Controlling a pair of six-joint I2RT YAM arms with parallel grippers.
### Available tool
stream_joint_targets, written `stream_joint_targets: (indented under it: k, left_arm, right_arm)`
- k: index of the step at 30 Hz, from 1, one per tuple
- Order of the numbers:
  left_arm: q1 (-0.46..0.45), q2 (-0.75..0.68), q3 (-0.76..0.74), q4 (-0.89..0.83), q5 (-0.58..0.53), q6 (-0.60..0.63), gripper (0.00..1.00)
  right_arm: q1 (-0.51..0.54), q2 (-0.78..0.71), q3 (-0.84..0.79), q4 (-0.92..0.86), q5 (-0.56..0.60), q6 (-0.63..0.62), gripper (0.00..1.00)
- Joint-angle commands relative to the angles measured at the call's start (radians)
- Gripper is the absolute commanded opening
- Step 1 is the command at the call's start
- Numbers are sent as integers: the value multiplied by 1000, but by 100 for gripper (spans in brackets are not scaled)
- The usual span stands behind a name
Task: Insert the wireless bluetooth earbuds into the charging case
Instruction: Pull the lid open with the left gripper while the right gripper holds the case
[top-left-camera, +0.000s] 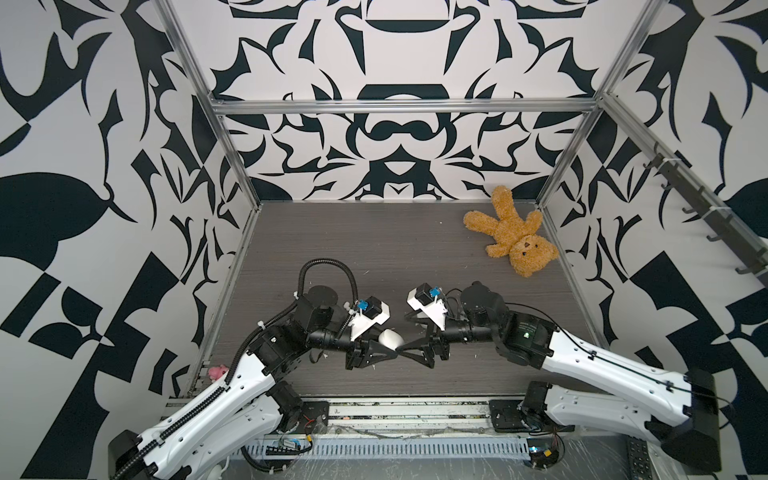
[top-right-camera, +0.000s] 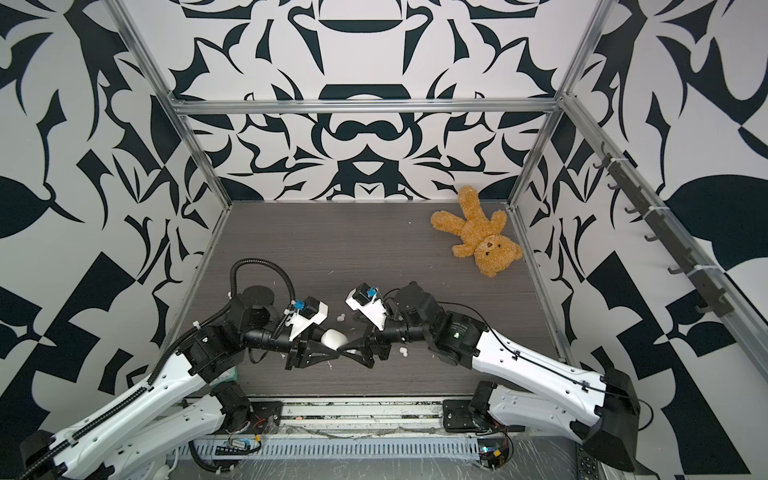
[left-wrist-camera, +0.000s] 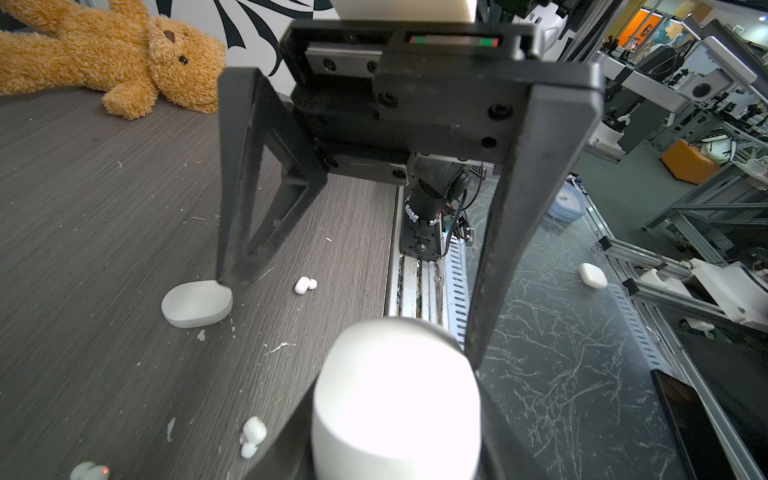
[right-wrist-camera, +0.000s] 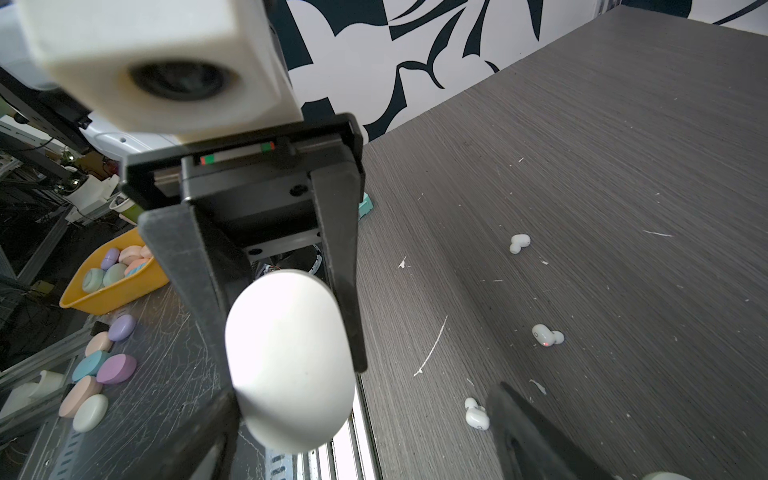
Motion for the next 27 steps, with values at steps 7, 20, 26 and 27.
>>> stream_joint_targets:
  k: [7, 20, 26, 27]
  left_arm:
    - [-1, -19, 19, 8, 68, 4, 0]
    - [-1, -21, 16, 15, 94, 5, 0]
    - [-1, -22, 15, 14, 101, 5, 0]
    - [-1, -22, 15, 15, 101, 5, 0]
  right_arm:
    - [-1, 17, 11, -20, 178, -23, 92]
    - [-1, 13, 40, -43, 298, -16, 91]
    - [-2, 6, 43, -41, 338, -10, 91]
    - [-2, 5, 45, -41, 339, -10, 91]
